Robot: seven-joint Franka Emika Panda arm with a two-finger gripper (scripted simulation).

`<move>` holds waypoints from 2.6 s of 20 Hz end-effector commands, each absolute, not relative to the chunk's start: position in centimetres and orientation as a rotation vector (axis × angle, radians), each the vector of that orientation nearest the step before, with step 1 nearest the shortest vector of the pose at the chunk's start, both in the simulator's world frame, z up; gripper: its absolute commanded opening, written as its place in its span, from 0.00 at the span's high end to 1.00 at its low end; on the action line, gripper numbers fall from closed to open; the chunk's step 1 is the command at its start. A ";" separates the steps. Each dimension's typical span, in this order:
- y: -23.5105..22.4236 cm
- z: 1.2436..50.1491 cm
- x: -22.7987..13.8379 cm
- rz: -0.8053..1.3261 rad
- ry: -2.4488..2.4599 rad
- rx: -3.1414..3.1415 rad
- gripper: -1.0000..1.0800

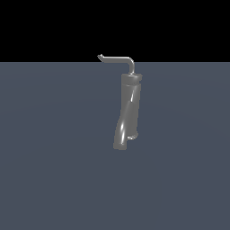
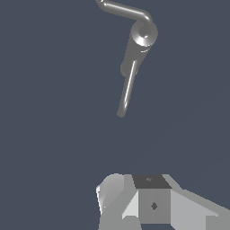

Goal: Turn on the faucet by rotating a designated handle.

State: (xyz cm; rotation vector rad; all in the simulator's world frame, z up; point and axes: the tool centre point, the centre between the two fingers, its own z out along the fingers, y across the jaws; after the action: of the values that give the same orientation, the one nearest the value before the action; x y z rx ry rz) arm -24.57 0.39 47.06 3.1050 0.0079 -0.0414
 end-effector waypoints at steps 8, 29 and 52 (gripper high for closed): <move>0.3 47.1 -24.3 -0.043 0.026 3.077 1.00; 0.5 46.8 -21.1 -0.030 -0.237 3.062 1.00; 1.1 43.8 -11.0 0.007 -1.075 2.889 1.00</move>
State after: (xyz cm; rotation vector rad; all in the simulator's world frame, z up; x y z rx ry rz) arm -11.64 1.08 44.10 2.9080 -1.0190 0.0051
